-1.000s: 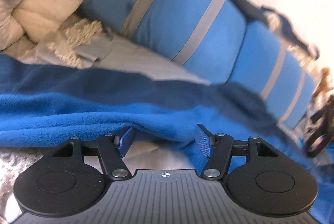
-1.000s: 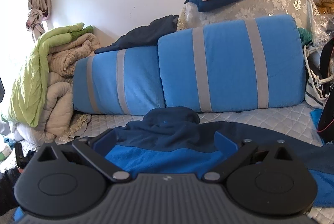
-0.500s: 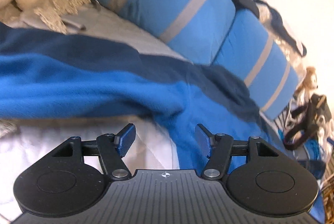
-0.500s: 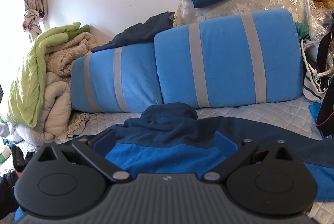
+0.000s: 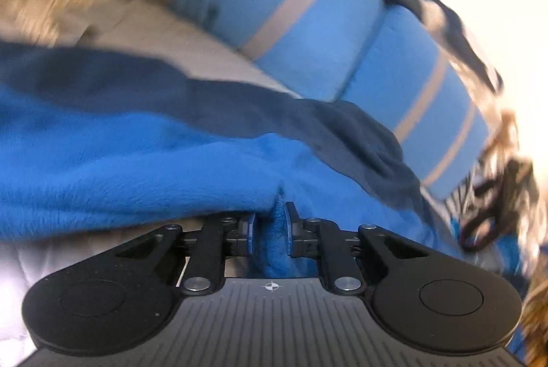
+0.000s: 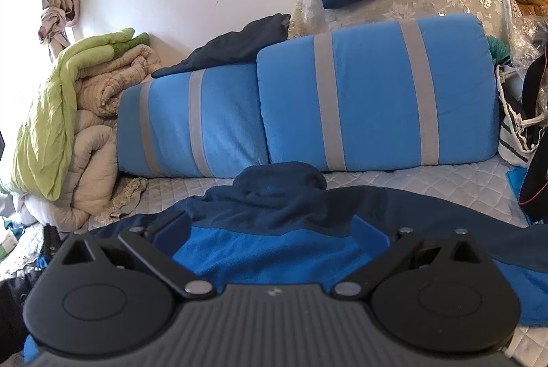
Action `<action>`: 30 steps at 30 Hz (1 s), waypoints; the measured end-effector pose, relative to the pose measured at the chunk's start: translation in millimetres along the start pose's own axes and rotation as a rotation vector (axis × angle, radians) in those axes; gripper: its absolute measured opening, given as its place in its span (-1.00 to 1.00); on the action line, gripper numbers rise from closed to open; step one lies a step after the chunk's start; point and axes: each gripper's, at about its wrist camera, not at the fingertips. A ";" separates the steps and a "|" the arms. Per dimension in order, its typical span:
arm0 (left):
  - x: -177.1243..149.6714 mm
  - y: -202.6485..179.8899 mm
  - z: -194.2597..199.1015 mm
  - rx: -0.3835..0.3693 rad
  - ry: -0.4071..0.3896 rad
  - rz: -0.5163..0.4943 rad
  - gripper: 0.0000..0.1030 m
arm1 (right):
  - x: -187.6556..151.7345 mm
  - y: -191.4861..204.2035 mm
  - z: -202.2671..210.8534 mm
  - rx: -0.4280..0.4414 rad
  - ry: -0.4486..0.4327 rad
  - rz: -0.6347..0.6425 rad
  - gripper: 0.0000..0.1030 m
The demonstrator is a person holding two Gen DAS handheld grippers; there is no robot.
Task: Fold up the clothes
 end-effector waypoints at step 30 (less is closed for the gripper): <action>-7.2 -3.3 -19.0 0.478 0.227 -0.327 0.36 | -8.8 -11.2 4.1 -0.015 0.016 -0.045 1.00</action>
Point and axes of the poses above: each gripper's, at about its wrist camera, not at the fingertips, and z roughly against the way its jaws point, y to its left, x to its top, and after that the axes turned 13 degrees about -x, right-handed
